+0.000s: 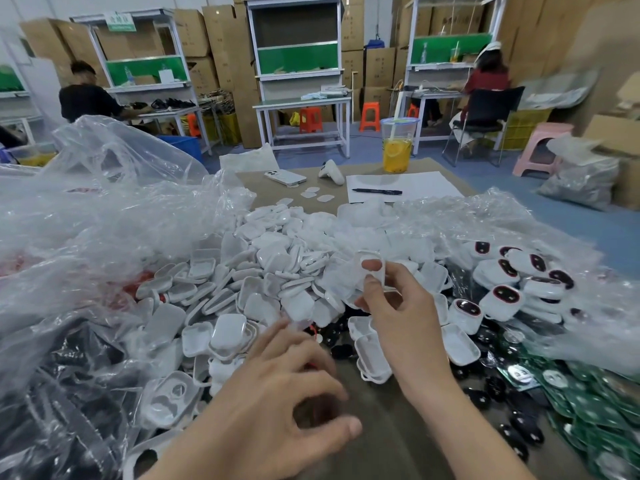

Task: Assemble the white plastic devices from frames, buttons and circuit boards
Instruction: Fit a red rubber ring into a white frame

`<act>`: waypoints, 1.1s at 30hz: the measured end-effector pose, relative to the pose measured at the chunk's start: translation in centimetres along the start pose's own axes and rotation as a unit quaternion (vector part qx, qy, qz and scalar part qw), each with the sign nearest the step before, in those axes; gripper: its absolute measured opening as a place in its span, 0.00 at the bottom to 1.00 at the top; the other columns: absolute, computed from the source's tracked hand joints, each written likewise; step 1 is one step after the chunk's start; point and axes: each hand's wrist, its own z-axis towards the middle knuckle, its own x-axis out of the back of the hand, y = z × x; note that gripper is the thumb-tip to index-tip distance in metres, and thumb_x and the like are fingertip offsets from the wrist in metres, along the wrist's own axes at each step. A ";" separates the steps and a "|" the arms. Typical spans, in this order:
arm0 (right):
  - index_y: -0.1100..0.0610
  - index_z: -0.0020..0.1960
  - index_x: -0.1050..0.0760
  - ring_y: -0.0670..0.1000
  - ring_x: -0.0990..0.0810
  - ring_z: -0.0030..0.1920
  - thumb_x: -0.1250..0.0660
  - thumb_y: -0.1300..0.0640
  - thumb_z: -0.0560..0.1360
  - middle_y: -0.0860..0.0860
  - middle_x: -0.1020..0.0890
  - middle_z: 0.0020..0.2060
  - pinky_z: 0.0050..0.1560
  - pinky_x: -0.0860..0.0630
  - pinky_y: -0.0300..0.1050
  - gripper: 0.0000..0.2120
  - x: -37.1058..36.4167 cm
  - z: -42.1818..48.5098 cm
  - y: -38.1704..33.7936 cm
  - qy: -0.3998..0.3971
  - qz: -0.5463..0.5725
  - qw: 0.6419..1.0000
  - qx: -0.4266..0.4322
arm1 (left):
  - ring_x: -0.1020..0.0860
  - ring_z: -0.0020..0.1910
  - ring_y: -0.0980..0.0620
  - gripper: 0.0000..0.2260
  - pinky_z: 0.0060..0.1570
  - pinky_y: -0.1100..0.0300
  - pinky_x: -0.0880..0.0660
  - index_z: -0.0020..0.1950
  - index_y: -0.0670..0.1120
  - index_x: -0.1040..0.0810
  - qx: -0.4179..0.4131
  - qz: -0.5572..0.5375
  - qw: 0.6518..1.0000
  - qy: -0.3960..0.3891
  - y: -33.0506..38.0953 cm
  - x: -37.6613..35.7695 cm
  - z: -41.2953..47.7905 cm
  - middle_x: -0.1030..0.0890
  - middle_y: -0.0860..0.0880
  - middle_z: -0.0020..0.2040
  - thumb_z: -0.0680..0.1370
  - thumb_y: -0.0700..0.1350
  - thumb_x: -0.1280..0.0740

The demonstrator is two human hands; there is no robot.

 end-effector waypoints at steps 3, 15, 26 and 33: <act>0.41 0.52 0.22 0.46 0.16 0.43 0.37 0.52 0.81 0.42 0.16 0.40 0.39 0.24 0.35 0.07 0.0 0.0 0.0 0.001 -0.007 1.000 -0.005 | 0.26 0.55 0.64 0.15 0.73 0.57 0.42 0.47 0.63 0.17 -0.042 0.024 0.998 -0.035 0.2 -0.4 0.2 0.23 0.64 0.45 0.74 0.71 0.36; 0.44 0.59 0.24 0.44 0.15 0.40 0.36 0.58 0.82 0.47 0.16 0.45 0.39 0.24 0.32 0.11 -0.2 -0.1 -0.7 -0.011 0.044 0.998 -0.036 | 0.22 0.49 0.59 0.08 0.51 0.69 0.29 0.57 0.61 0.22 0.026 -0.095 0.992 0.081 -0.3 -0.9 0.4 0.25 0.61 0.54 0.80 0.59 0.34; 0.53 0.37 0.17 0.49 0.33 0.26 0.48 0.72 0.73 0.54 0.30 0.30 0.26 0.29 0.42 0.24 -1.3 -0.4 -1.3 -0.105 0.329 0.913 -0.217 | 0.14 0.48 0.44 0.05 0.34 0.57 0.18 0.46 0.49 0.14 0.243 -0.631 0.701 0.227 0.1 0.4 1.8 0.14 0.41 0.49 0.73 0.43 0.29; 0.47 0.42 0.20 0.46 0.32 0.25 0.33 0.36 0.75 0.43 0.28 0.26 0.32 0.30 0.43 0.15 -1.9 -1.6 -1.5 -0.195 0.129 0.954 -0.191 | 0.16 0.41 0.44 0.06 0.39 0.30 0.20 0.47 0.50 0.14 0.282 -0.601 0.704 0.252 -0.7 0.3 1.9 0.14 0.41 0.47 0.72 0.46 0.28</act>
